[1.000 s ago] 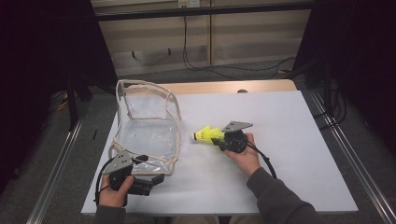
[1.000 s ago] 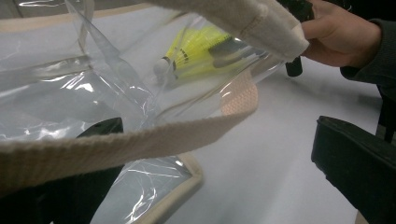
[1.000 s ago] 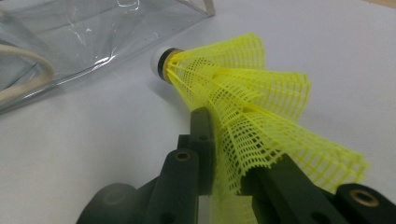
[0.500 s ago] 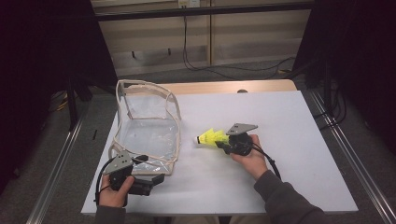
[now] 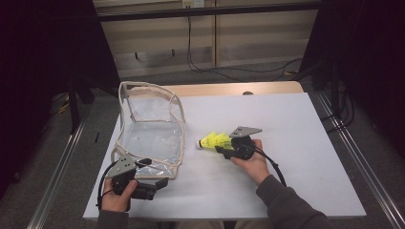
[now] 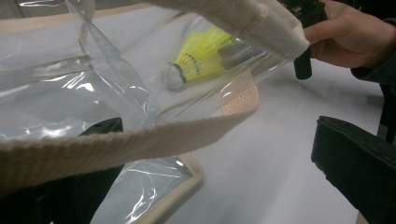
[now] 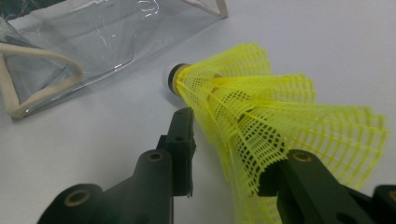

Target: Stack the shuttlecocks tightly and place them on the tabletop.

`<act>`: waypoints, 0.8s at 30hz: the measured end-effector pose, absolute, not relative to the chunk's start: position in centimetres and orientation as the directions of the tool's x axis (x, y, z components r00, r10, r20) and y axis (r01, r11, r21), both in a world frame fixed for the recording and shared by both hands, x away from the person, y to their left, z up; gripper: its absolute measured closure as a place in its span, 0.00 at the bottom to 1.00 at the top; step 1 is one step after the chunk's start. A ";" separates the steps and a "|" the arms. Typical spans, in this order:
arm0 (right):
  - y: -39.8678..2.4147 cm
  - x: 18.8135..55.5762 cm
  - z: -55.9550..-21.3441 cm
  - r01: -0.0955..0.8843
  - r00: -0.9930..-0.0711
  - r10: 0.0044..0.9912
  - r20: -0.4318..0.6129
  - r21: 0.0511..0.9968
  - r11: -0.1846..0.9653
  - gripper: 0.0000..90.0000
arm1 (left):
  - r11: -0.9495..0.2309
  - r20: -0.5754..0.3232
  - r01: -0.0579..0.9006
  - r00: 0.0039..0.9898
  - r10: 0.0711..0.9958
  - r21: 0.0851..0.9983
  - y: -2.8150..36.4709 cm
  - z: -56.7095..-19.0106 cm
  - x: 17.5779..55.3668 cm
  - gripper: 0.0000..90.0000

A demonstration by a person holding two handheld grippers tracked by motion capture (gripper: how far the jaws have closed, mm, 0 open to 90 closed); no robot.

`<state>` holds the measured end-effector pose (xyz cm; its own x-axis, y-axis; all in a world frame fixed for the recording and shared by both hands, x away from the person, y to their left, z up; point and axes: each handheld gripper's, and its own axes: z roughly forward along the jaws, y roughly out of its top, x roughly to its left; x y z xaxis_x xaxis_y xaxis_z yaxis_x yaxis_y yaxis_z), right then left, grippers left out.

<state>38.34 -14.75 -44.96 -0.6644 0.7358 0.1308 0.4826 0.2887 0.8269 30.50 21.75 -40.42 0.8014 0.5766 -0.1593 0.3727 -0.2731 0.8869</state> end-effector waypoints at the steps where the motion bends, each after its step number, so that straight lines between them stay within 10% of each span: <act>1: -14.7 38.4 -45.0 0.480 -0.663 0.738 0.128 0.829 0.288 0.74 | -0.272 -0.160 0.373 0.801 0.577 0.887 21.7 -40.4 30.5 0.03; 14: -13.6 39.5 -45.6 0.470 -0.625 0.774 0.104 0.842 0.266 0.67 | -0.267 -0.163 0.372 0.802 0.574 0.889 21.7 -40.5 30.5 0.03; 24: -13.2 39.9 -45.4 0.454 -0.642 0.763 0.072 0.838 0.303 0.91 | -0.268 -0.163 0.372 0.802 0.574 0.888 21.8 -40.5 30.5 0.03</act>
